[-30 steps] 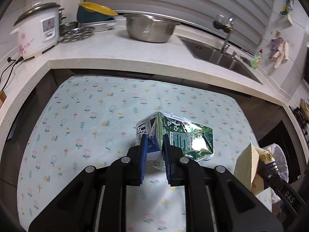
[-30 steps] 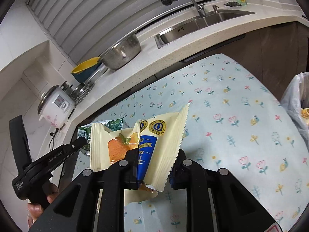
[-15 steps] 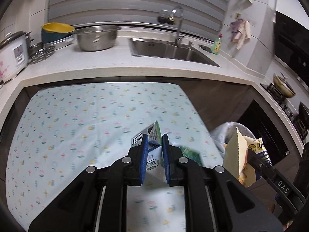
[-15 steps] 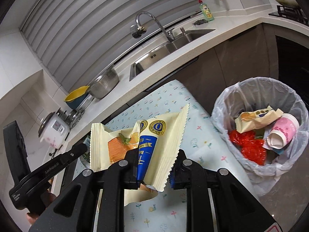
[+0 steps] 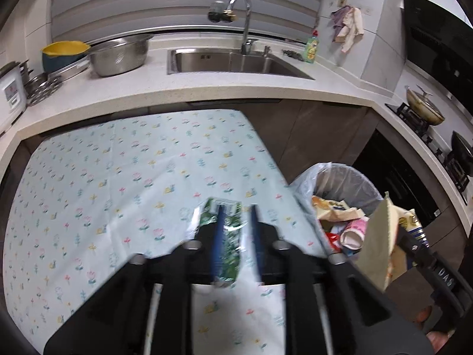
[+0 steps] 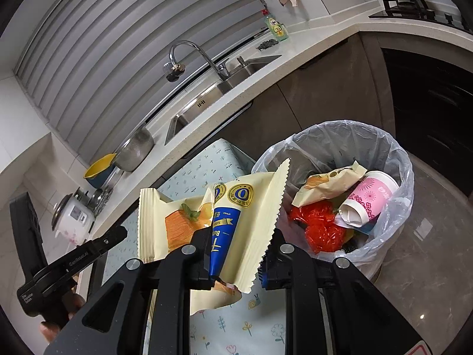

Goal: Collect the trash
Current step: 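Carry the green carton and yellow packet over the bin with both grippers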

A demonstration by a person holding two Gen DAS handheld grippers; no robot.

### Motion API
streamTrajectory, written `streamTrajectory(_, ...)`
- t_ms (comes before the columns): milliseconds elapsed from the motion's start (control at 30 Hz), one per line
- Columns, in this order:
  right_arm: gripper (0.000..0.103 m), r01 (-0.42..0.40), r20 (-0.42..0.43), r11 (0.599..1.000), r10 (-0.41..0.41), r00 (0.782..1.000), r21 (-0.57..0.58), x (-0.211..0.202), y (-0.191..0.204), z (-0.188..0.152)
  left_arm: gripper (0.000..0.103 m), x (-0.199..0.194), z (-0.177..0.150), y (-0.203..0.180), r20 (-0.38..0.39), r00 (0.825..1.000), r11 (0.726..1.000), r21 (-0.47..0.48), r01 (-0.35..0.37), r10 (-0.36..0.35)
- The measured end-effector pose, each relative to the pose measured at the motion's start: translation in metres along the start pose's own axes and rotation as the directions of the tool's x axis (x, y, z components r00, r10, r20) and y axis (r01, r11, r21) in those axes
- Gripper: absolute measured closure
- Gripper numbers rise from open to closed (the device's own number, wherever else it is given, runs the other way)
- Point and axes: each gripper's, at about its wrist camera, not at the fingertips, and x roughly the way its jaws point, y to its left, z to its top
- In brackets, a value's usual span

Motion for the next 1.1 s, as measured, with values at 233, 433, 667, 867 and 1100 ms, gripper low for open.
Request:
streamTrajectory(233,0.084,-0.012,-0.031,1.0,0.011,0.999,-0.001,0.012,0.0,-0.013,0.02,0.004,-0.037,0.025,-0.028,0.998,0.999,-0.013,-0.052,0.051)
streamTrajectory(433,0.084,-0.012,-0.057,1.0,0.012,0.998,-0.009,0.023,0.001,-0.018,0.012,0.035,-0.047,0.014,-0.09,0.994,0.998,0.048,-0.052,0.056)
streamTrajectory(667,0.084,0.007,-0.06,1.0,-0.007,0.998,0.002,0.029,-0.007,-0.011,0.012,0.079,-0.051,0.01,-0.154,0.985,0.996,0.059,-0.073,0.082)
streamTrajectory(867,0.084,0.016,-0.072,1.0,-0.015,0.997,0.008,0.037,-0.011,-0.011,0.036,0.101,-0.054,0.017,-0.223,0.974,0.999,0.027,-0.041,0.046)
streamTrajectory(1100,0.084,0.004,-0.071,1.0,-0.005,0.997,-0.003,0.04,-0.005,-0.01,0.037,0.084,-0.05,0.01,-0.173,0.984,0.999,0.03,-0.031,0.036)
